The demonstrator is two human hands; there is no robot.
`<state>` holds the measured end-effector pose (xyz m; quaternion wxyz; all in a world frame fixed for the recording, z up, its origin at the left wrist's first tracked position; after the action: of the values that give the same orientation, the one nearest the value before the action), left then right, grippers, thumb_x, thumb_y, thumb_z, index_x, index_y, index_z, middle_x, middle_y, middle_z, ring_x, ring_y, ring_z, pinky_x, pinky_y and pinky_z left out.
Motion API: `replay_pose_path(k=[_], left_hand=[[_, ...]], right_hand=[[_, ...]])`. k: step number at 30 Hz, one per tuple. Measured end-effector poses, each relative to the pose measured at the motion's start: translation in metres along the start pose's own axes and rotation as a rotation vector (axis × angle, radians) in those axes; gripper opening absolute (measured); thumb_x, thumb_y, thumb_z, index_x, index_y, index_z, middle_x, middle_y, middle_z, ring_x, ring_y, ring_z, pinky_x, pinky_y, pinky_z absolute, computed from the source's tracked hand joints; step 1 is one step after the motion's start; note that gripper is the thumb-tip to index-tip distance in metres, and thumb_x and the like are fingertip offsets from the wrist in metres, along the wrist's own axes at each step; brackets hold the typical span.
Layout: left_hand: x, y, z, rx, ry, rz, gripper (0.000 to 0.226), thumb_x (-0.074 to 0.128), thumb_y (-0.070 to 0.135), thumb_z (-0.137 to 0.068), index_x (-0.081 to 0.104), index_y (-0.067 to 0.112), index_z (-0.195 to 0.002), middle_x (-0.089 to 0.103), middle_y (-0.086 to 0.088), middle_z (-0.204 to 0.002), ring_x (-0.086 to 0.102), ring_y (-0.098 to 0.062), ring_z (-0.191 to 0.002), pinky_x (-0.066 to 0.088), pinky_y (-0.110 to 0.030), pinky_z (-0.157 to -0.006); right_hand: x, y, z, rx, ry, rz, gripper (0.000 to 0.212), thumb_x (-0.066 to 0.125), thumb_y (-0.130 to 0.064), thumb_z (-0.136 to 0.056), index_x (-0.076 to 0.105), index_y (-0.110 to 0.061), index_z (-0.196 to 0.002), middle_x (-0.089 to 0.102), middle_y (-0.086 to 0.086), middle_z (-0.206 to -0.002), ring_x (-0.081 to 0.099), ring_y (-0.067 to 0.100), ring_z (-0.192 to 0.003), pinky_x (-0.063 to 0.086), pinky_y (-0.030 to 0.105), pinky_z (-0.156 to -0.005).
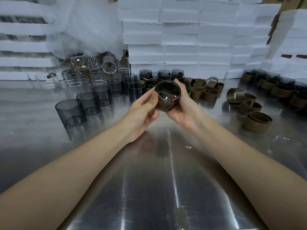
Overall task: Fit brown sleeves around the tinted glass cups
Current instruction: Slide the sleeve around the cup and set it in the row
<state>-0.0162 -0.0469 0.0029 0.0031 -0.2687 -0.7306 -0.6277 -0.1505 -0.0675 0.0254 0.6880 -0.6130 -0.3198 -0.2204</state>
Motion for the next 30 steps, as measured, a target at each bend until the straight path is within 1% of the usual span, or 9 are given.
replay_pose_path(k=[2,4,7,10,12,15,20,23,30], left_hand=[[0.001,0.0,0.002,0.03,-0.014,-0.04,0.047,0.06,0.044,-0.082,0.059,0.022,-0.124,0.07,0.008,-0.093,0.062,-0.008,-0.068,0.052,-0.016,-0.069],[0.002,0.001,0.004,0.05,0.029,-0.127,0.055,0.065,0.04,-0.08,0.055,0.022,-0.131,0.07,0.003,-0.108,0.068,-0.012,-0.086,0.053,-0.021,-0.078],[0.003,-0.001,0.006,0.145,0.16,-0.324,0.074,0.079,0.012,-0.076,0.044,0.023,-0.141,0.059,0.003,-0.128,0.065,-0.006,-0.106,0.053,-0.019,-0.082],[0.004,-0.002,0.008,0.218,0.203,-0.4,0.082,0.076,-0.013,-0.072,0.047,0.027,-0.138,0.056,0.004,-0.133,0.065,0.001,-0.103,0.052,-0.016,-0.08],[0.003,0.001,0.008,0.27,0.236,-0.454,0.081,0.074,-0.018,-0.071,0.051,0.031,-0.131,0.056,0.004,-0.133,0.065,-0.003,-0.105,0.051,-0.015,-0.08],[0.002,0.002,0.009,0.323,0.242,-0.52,0.076,0.072,-0.022,-0.07,0.055,0.033,-0.121,0.054,0.001,-0.133,0.064,-0.012,-0.109,0.051,-0.015,-0.08],[0.0,-0.001,0.008,0.31,0.233,-0.516,0.076,0.072,-0.02,-0.071,0.054,0.034,-0.121,0.059,0.014,-0.119,0.066,0.0,-0.098,0.05,-0.013,-0.078],[-0.002,-0.002,0.007,0.288,0.238,-0.485,0.076,0.068,-0.024,-0.071,0.054,0.03,-0.122,0.059,0.013,-0.118,0.066,0.001,-0.099,0.051,-0.014,-0.078],[-0.002,-0.003,0.007,0.306,0.251,-0.529,0.08,0.062,-0.029,-0.068,0.054,0.034,-0.118,0.059,0.016,-0.119,0.062,-0.006,-0.108,0.053,-0.019,-0.083]], right_hand=[[0.0,-0.002,0.0,-0.061,-0.04,0.113,0.031,0.05,-0.034,-0.099,0.065,-0.006,-0.097,0.073,0.011,-0.089,0.071,0.019,-0.08,0.059,0.031,-0.071],[-0.002,-0.002,0.001,-0.098,-0.063,0.217,0.025,0.049,-0.032,-0.1,0.063,-0.012,-0.106,0.07,0.009,-0.098,0.067,0.02,-0.091,0.054,0.033,-0.085],[-0.008,-0.002,0.003,-0.051,-0.073,0.262,0.023,0.047,-0.027,-0.099,0.062,-0.014,-0.112,0.068,0.01,-0.107,0.064,0.023,-0.1,0.05,0.037,-0.09],[-0.011,0.003,0.005,0.038,-0.038,0.268,0.031,0.044,-0.031,-0.1,0.058,-0.013,-0.121,0.059,0.018,-0.126,0.058,0.031,-0.113,0.046,0.043,-0.095],[-0.01,0.006,0.007,0.073,-0.025,0.279,0.032,0.041,-0.034,-0.101,0.056,-0.012,-0.12,0.059,0.018,-0.121,0.059,0.03,-0.104,0.049,0.04,-0.087],[-0.007,0.008,0.009,0.123,-0.045,0.279,0.043,0.033,-0.036,-0.104,0.052,-0.009,-0.131,0.059,0.019,-0.129,0.059,0.032,-0.109,0.053,0.039,-0.085],[-0.007,0.009,0.011,0.127,-0.044,0.271,0.044,0.031,-0.033,-0.105,0.048,-0.007,-0.137,0.056,0.021,-0.135,0.055,0.036,-0.123,0.049,0.043,-0.097],[-0.008,0.009,0.011,0.123,-0.044,0.275,0.043,0.032,-0.032,-0.104,0.05,-0.008,-0.135,0.055,0.022,-0.136,0.056,0.036,-0.119,0.045,0.045,-0.102],[-0.008,0.011,0.01,0.124,-0.035,0.257,0.046,0.03,-0.037,-0.104,0.049,-0.009,-0.136,0.057,0.021,-0.133,0.056,0.036,-0.122,0.05,0.045,-0.095]])
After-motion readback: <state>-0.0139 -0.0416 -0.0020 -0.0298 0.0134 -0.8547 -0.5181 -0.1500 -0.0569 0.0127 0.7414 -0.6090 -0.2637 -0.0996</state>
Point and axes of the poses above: each hand's wrist, its own z-axis away from the middle knuckle, its own x-axis out of the palm, y = z × x, the point moved 1 cm from there along -z, towards the middle knuckle
